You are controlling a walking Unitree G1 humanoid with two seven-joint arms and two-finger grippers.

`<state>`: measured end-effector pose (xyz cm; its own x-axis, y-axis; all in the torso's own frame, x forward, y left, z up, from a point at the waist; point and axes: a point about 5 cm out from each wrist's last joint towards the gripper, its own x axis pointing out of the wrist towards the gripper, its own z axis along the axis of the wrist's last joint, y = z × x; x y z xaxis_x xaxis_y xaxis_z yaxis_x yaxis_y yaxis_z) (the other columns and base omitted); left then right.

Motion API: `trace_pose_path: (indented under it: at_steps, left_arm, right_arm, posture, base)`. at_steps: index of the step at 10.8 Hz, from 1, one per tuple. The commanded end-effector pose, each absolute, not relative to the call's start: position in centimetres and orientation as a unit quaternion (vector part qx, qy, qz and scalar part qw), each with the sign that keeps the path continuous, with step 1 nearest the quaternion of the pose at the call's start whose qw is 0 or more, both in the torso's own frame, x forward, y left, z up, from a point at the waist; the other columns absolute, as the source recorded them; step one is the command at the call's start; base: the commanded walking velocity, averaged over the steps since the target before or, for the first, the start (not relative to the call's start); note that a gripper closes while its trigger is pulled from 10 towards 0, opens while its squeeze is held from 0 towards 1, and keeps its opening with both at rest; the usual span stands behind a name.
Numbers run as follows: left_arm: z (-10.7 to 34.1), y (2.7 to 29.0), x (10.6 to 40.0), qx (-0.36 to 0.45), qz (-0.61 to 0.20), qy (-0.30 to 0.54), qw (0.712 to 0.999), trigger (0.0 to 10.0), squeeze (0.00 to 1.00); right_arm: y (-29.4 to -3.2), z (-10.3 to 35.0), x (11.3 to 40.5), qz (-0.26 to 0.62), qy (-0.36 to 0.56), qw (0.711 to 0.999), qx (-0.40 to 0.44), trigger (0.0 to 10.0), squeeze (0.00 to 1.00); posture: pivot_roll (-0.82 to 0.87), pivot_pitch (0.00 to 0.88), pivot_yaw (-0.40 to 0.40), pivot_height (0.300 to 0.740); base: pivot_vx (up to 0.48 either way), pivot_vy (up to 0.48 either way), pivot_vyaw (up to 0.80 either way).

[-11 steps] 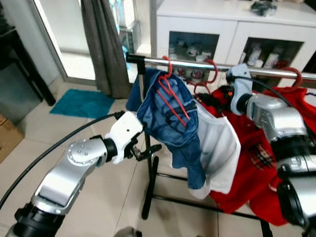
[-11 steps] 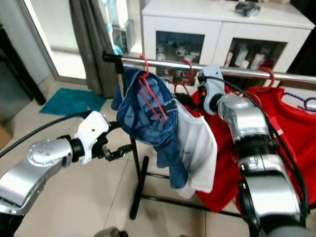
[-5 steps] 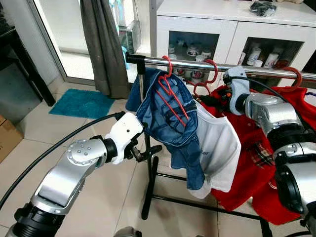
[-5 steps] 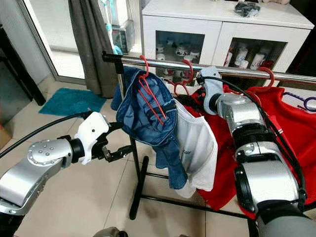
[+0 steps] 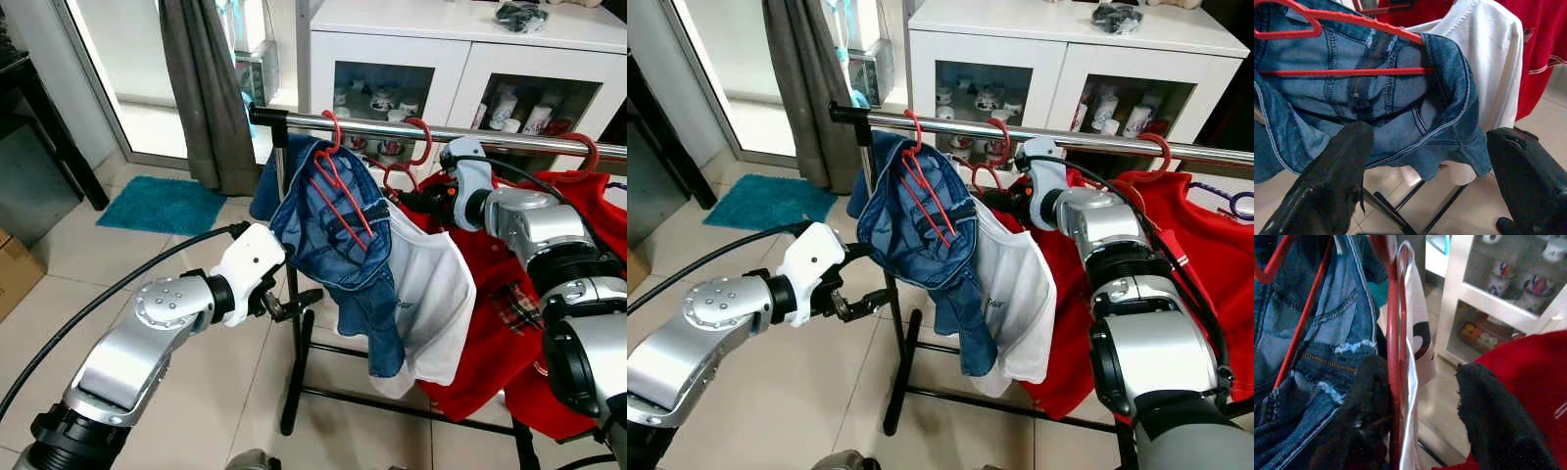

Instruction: Hang hanger

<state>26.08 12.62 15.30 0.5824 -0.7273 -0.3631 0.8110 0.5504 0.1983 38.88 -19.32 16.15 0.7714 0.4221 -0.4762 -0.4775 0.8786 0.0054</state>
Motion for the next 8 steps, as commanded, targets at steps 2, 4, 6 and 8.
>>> trace_pose_path:
  at_steps: [2, 4, 6, 8]
  left_arm:
    - [15.21, 12.44, 25.98, 0.178, -0.445, 0.122, 0.869, 10.0, 0.0]
    - [15.04, 12.44, 25.88, 0.179, -0.445, 0.126, 0.868, 10.0, 0.0]
    - [14.97, 12.38, 25.87, 0.173, -0.445, 0.13, 0.869, 10.0, 0.0]
    - [14.93, 12.37, 25.84, 0.168, -0.444, 0.137, 0.869, 10.0, 0.0]
  right_arm:
    - [-18.82, 16.95, 39.29, 0.247, 0.224, 0.941, -0.058, 0.0, 0.0]
    - [-18.66, 16.67, 39.25, 0.251, 0.225, 0.94, -0.06, 0.0, 0.0]
    - [-18.68, 16.68, 39.28, 0.251, 0.224, 0.94, -0.059, 0.0, 0.0]
    - [-18.71, 16.72, 39.31, 0.252, 0.222, 0.94, -0.06, 0.0, 0.0]
  posture:
    - [0.01, 0.0, 0.008, 0.74]
    - [0.01, 0.0, 0.005, 0.74]
    - [0.0, 0.0, 0.003, 0.74]
    - [0.0, 0.0, 0.001, 0.74]
  base:
    - [0.0, 0.0, 0.0]
    - [0.0, 0.0, 0.0]
    - [0.0, 0.0, 0.0]
    - [0.0, 0.0, 0.0]
